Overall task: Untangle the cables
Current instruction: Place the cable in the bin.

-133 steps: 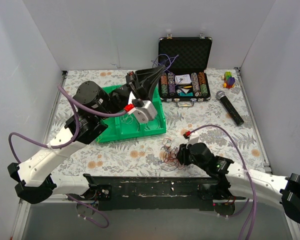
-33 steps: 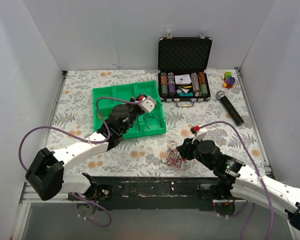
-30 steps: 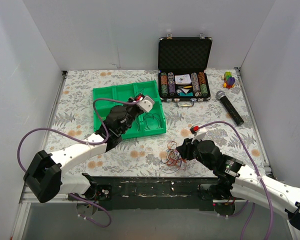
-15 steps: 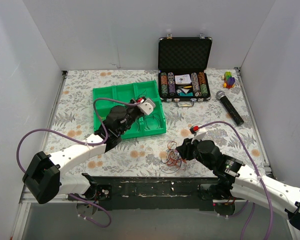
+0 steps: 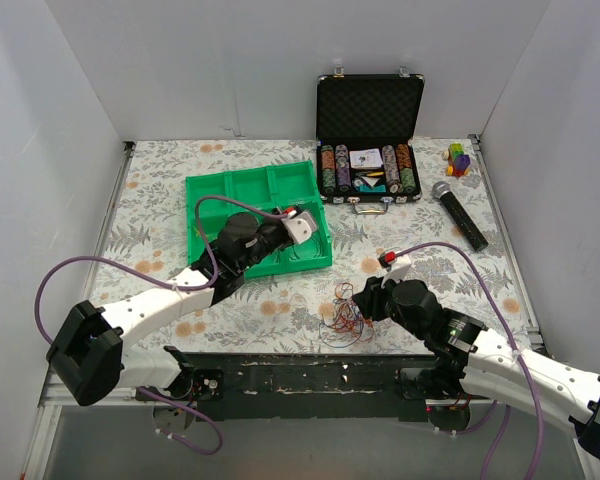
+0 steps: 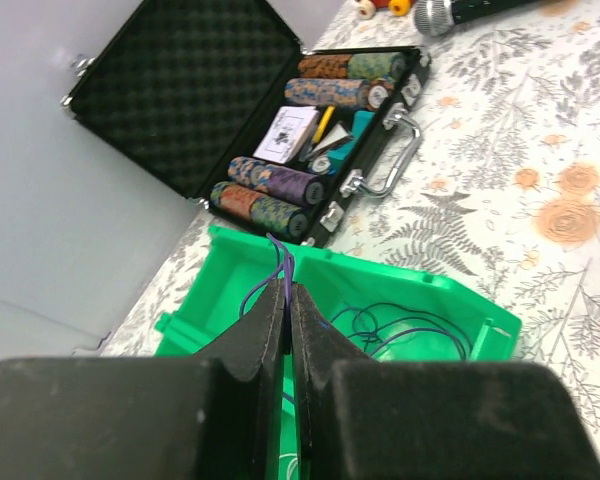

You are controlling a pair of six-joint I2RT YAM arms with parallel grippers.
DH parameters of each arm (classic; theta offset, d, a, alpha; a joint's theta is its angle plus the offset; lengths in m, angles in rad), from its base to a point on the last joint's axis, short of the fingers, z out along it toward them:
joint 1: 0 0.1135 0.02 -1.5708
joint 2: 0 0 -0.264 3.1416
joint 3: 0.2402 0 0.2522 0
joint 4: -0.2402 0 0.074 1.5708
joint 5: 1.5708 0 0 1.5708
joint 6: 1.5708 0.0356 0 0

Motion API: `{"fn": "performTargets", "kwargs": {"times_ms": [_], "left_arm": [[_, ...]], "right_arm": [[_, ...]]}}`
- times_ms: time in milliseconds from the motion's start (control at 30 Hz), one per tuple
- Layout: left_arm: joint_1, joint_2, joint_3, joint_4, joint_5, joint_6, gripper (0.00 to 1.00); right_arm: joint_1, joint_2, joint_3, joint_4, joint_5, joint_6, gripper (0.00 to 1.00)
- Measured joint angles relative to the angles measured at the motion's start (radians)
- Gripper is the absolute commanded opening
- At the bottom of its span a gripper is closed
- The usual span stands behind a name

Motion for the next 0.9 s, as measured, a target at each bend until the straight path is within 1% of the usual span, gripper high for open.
{"fn": "performTargets", "kwargs": {"times_ms": [100, 433, 700, 833, 900], "left_arm": [[-0.003, 0.019, 0.0, -0.008, 0.03, 0.001, 0.0], [-0.006, 0.175, 0.033, -0.013, 0.025, -0.038, 0.0], [-0.006, 0.342, 0.132, -0.018, -0.009, -0.047, 0.0], [-0.006, 0.378, 0.167, -0.034, -0.018, -0.06, 0.0], [-0.005, 0.385, 0.18, -0.041, -0.018, -0.07, 0.02]], "right_arm": [[0.0, 0.0, 0.0, 0.0, 0.002, 0.0, 0.44], [0.0, -0.002, 0.0, 0.0, 0.011, -0.003, 0.44], [-0.001, 0.0, 0.0, -0.006, 0.027, -0.003, 0.44], [-0.002, 0.001, 0.002, -0.01, 0.031, -0.003, 0.43], [-0.006, 0.0, 0.003, -0.01, 0.032, -0.001, 0.43]]}}
